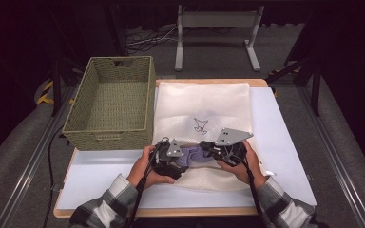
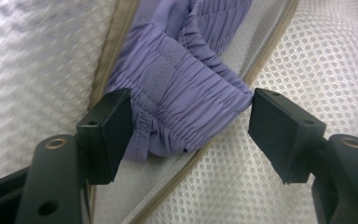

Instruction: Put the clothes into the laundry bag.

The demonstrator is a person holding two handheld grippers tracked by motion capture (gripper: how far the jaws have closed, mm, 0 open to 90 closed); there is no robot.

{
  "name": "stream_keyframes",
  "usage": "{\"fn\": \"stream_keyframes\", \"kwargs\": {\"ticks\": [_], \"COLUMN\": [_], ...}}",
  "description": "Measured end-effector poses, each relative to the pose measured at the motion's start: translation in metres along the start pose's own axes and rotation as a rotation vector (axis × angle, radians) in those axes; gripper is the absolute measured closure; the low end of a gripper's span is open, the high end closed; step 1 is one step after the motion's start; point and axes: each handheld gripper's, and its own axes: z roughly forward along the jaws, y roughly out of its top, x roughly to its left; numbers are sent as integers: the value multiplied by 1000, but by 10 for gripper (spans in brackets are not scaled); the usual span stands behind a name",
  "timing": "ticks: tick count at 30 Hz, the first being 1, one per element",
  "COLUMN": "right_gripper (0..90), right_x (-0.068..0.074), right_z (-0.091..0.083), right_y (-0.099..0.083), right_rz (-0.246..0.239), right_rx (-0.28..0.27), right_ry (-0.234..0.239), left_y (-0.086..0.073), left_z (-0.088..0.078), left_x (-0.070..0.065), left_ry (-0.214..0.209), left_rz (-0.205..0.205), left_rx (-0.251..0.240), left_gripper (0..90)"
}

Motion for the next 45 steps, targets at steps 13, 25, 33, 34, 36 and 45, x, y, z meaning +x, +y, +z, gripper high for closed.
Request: {"fn": "stream_keyframes", "kwargs": {"ticks": [13, 25, 33, 34, 36, 45], "right_gripper": [879, 878, 878, 878, 878, 877], "right_x": [2, 5, 2, 2, 2, 1], "right_z": [0, 6, 8, 8, 8, 8], "right_y": [-3, -6, -9, -9, -10, -10], "right_rz": [8, 14, 38, 35, 36, 22], "right_rx": [13, 33, 43, 41, 39, 49], "right_ry": [16, 32, 39, 39, 44, 41], "left_y": [21, 40, 46, 45, 43, 37], "left_z": [18, 32, 37, 35, 33, 25], "left_x": [2, 3, 3, 4, 5, -4], "left_ry": [100, 63, 76, 76, 69, 106], "left_rz": [47, -8, -50, -57, -48, -37], "left_rx": [26, -118, -179, -189, -180, -186], "left_gripper": [713, 757, 741, 741, 740, 687]}}
